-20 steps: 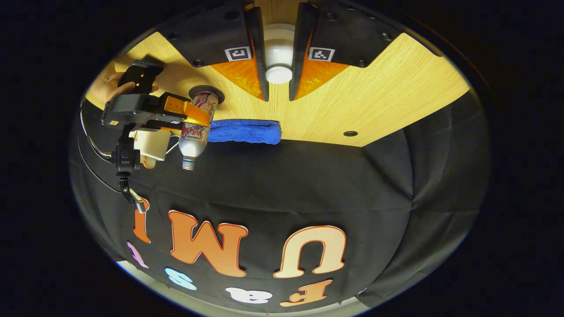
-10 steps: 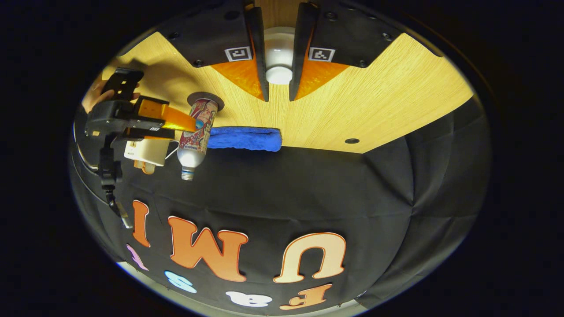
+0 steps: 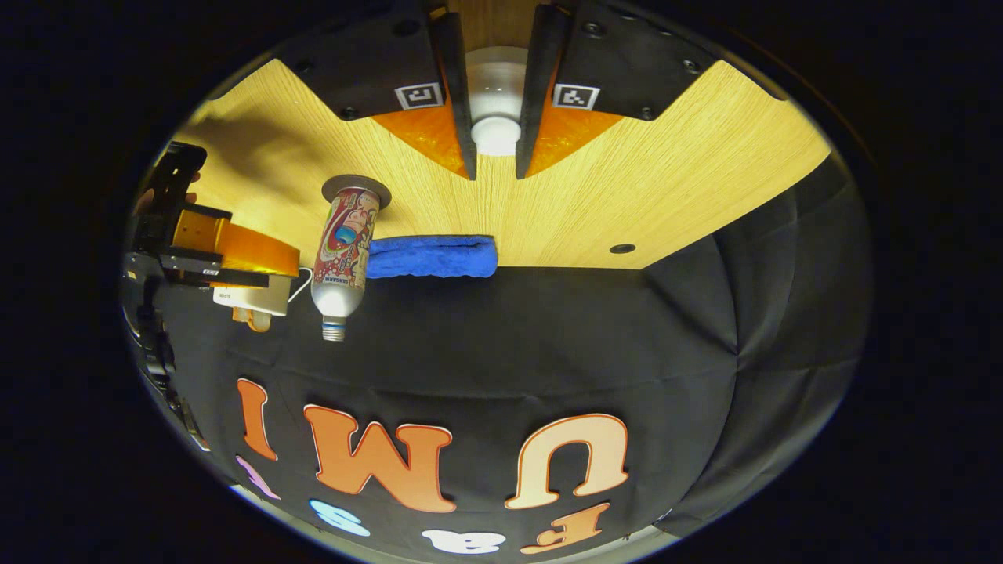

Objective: Open the teacup lid with one hand, grasp the water bottle and pour water into the teacup with the other hand; after pouring, place the water bottle on the coaster and then close the teacup lid.

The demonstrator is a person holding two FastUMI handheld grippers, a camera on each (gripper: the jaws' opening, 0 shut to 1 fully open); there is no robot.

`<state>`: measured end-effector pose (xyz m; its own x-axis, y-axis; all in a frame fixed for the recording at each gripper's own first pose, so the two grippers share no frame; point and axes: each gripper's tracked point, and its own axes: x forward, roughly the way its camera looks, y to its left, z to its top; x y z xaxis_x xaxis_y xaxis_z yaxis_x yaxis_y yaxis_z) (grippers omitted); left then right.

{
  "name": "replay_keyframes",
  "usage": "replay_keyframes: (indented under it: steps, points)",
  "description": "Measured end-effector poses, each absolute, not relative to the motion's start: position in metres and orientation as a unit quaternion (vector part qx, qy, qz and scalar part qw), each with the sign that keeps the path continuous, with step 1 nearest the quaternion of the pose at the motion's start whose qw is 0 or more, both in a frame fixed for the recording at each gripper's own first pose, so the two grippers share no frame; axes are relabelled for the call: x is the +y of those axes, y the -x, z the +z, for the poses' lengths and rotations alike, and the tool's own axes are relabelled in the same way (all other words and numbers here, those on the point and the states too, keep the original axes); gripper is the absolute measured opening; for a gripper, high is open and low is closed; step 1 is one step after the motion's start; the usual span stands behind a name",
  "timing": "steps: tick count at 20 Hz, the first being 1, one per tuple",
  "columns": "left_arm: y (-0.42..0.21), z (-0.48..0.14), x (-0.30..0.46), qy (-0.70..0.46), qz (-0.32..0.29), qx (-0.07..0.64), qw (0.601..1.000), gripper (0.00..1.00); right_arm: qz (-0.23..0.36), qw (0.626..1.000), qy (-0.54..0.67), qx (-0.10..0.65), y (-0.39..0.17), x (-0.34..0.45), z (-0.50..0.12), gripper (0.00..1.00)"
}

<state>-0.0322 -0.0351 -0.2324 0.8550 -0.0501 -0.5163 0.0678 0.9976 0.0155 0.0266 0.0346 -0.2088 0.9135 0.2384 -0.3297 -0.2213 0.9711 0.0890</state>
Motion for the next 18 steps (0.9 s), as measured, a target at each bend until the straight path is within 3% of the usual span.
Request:
replay_keyframes:
  steps: [4,9,13,16,18]
  points:
    - [0.029,-0.227,-0.033,-0.021,-0.036,0.252,0.967,0.40,0.116,0.978,-0.032,0.169,-0.019,0.027,-0.205,0.98]
    - [0.023,-0.201,-0.034,-0.033,-0.033,0.214,0.976,0.69,0.107,0.984,-0.027,0.142,-0.010,0.016,-0.183,0.98]
    - [0.014,-0.165,-0.050,-0.046,-0.044,0.172,0.983,0.77,0.094,0.990,-0.007,0.109,-0.003,0.006,-0.158,0.97]
    - [0.010,-0.135,-0.064,-0.044,-0.053,0.140,0.988,0.91,0.075,0.994,0.001,0.083,0.003,-0.003,-0.135,0.97]
    - [0.006,-0.119,-0.070,-0.036,-0.052,0.127,0.990,0.94,0.069,0.995,0.001,0.067,0.006,-0.006,-0.121,0.97]
